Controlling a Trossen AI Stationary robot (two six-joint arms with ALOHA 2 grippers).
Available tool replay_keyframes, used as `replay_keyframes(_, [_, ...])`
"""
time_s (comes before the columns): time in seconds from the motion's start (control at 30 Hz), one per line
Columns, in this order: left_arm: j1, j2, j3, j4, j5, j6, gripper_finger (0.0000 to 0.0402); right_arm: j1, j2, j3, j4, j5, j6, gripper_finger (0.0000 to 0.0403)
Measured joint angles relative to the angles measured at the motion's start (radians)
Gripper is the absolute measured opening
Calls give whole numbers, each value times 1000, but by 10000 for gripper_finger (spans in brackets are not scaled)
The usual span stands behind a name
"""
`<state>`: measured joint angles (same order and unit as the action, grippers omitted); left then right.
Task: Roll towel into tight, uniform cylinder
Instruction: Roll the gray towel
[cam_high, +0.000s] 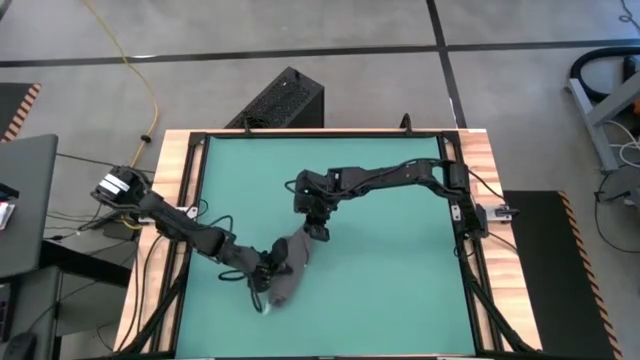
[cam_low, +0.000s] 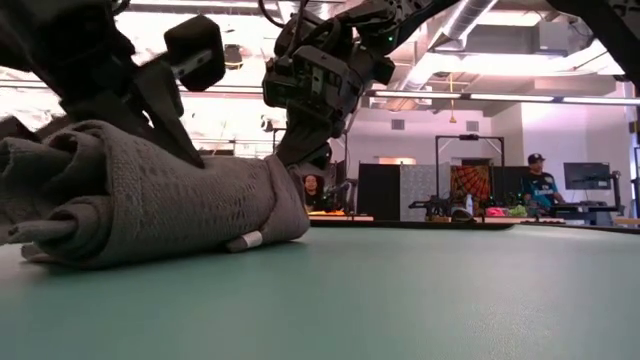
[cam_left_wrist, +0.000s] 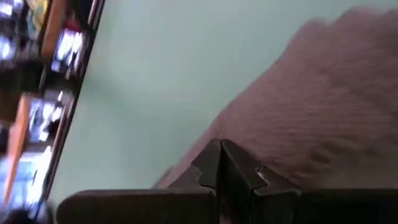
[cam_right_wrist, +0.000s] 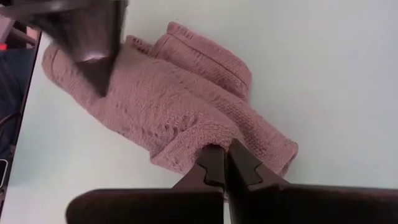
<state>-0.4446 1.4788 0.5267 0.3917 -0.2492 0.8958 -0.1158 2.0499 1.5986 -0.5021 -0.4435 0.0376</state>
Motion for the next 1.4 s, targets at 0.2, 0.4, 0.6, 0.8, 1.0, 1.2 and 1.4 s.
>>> replay_keyframes(0.2, [15,-20,2,-108,-95,-117,0,-1,0,0,-7,2,0,11])
replay_keyframes(0.4, [58,-20,-1,-246,-96,-247,0,0,0,-1,-23,1,23,19])
replay_keyframes(0.6, [117,-21,-12,-289,-64,-297,0,4,0,-1,-42,2,17,29])
replay_keyframes(0.8, [170,-22,-12,-318,37,-314,0,-4,-11,-1,-87,105,-43,83])
replay_keyframes(1.0, [208,-22,-12,-347,144,-299,0,-49,-37,-1,-170,73,-72,127])
replay_keyframes(1.2, [227,-22,-13,-353,158,-228,0,-71,-95,-1,-174,62,-136,124])
replay_keyframes(1.4, [289,-22,-13,-350,241,-125,0,-26,-131,0,-100,22,-199,57])
